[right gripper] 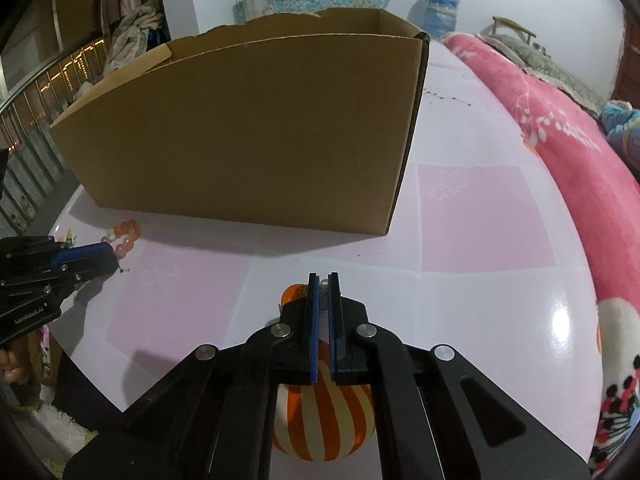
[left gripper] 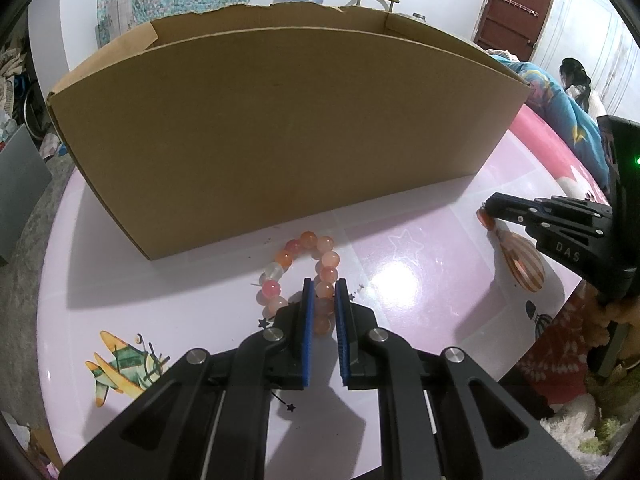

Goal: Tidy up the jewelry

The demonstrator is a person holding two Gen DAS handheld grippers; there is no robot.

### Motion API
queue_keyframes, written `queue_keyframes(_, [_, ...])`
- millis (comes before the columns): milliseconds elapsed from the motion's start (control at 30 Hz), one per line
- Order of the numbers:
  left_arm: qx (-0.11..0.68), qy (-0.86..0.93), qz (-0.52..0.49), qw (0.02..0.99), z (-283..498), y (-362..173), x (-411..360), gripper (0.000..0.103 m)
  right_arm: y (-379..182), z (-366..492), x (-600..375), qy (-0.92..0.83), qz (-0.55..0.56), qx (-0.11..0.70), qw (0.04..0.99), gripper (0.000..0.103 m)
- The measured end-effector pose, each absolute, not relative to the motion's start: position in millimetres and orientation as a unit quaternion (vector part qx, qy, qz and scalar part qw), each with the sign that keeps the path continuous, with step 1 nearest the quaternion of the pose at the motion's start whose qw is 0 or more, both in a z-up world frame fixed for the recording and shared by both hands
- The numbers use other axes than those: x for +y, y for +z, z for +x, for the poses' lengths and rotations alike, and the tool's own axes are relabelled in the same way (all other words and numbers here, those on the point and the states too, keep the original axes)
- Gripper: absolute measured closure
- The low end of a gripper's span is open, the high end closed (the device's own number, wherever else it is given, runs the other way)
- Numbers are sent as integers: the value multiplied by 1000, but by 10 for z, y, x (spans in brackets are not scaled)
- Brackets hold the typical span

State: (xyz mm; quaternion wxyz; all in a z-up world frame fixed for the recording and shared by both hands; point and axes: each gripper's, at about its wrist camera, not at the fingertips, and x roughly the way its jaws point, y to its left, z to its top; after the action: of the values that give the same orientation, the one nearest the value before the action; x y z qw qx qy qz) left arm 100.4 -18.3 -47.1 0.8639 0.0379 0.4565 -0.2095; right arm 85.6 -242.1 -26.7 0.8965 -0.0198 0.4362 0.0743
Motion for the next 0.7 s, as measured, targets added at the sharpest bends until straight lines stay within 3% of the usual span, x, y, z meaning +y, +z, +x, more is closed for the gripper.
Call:
queue_keyframes(133, [457, -209, 38, 864, 1004, -472, -188, 93, -246, 859, -2448, 86, -15, 439, 894, 93])
queue_keyframes(167, [457, -209, 39, 864, 1004, -472, -187, 93, -232, 869, -2467, 89, -18, 442, 892, 82])
queue_keyframes(233, [457, -209, 39, 864, 1002, -474, -188, 93, -217, 896, -2487, 94, -24, 446, 890, 76])
queue_keyframes(567, [457, -210, 35, 864, 1009, -478, -188, 93, -256, 1115, -2444, 114, -62, 499, 857, 76])
queue_keyframes(700, [456, -211, 32, 864, 1004, -482, -188, 93, -262, 1112, -2403, 113, -83, 509, 849, 84])
